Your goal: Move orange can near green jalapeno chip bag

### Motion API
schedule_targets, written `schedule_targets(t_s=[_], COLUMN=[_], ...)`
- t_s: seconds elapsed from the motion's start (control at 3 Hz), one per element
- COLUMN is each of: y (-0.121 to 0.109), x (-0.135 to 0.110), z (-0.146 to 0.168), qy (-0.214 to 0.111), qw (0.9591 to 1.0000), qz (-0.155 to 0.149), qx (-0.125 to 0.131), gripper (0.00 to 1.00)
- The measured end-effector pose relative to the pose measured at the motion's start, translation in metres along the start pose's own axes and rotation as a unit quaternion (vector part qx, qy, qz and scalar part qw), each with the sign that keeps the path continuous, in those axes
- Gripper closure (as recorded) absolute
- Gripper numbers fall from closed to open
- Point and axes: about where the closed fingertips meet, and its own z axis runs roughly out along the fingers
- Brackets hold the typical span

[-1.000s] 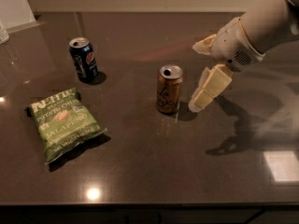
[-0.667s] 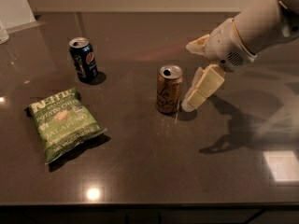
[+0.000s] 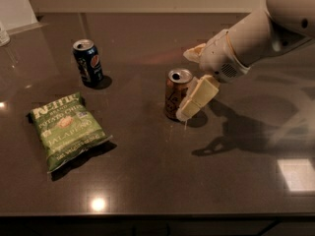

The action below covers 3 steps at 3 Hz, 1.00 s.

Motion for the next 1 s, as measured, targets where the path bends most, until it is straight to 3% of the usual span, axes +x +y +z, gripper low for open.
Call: schedule_targets(t_s=[0.33,1.0], y=[-0.0018,-0.0030], x=[0.0014,-0.0056], z=[0.0079,0.0118], qy=[0.008,0.003], qw=[1.0000,0.9999], qz=[0.002,-0.004], qx=[-0.002,-0.009], gripper=[0.15,0.61])
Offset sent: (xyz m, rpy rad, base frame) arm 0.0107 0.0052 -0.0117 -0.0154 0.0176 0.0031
